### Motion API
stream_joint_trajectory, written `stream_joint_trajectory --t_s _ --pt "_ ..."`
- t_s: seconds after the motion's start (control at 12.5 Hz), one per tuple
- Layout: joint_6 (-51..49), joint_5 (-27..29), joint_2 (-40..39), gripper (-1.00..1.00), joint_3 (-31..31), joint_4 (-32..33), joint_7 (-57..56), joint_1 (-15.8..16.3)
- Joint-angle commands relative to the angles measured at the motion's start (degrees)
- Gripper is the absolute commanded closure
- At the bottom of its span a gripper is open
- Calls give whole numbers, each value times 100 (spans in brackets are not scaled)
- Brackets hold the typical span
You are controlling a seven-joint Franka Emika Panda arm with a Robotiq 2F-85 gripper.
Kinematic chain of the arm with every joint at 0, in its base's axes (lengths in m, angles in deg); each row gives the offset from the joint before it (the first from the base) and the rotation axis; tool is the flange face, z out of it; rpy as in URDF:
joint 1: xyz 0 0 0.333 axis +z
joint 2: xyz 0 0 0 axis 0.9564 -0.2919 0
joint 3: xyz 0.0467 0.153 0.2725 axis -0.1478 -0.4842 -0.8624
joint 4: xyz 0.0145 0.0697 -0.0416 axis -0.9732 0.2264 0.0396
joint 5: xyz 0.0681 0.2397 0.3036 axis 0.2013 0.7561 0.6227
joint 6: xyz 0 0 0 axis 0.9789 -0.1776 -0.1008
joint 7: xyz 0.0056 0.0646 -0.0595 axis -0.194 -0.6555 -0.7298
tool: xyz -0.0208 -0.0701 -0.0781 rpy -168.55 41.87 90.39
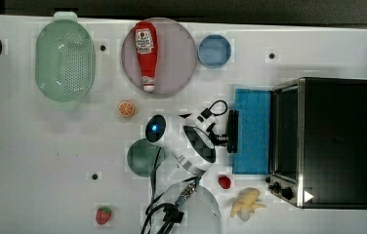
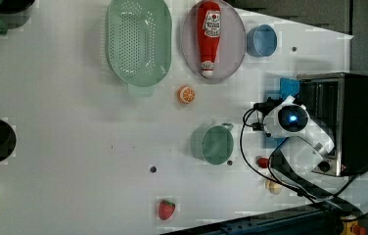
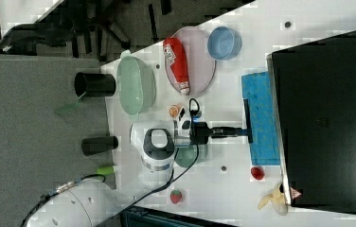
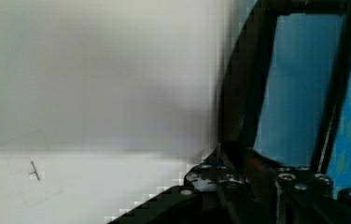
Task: Flap open oven.
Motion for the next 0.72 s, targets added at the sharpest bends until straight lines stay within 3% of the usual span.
stream_joint_trajectory --t_s 0.08,0.48,0.72 --pt "109 425 489 65 14 -393 534 -6" --pt "-249 3634 2027 65 92 -725 703 -71" --pt "-1446 4867 2906 65 139 -1144 706 -81"
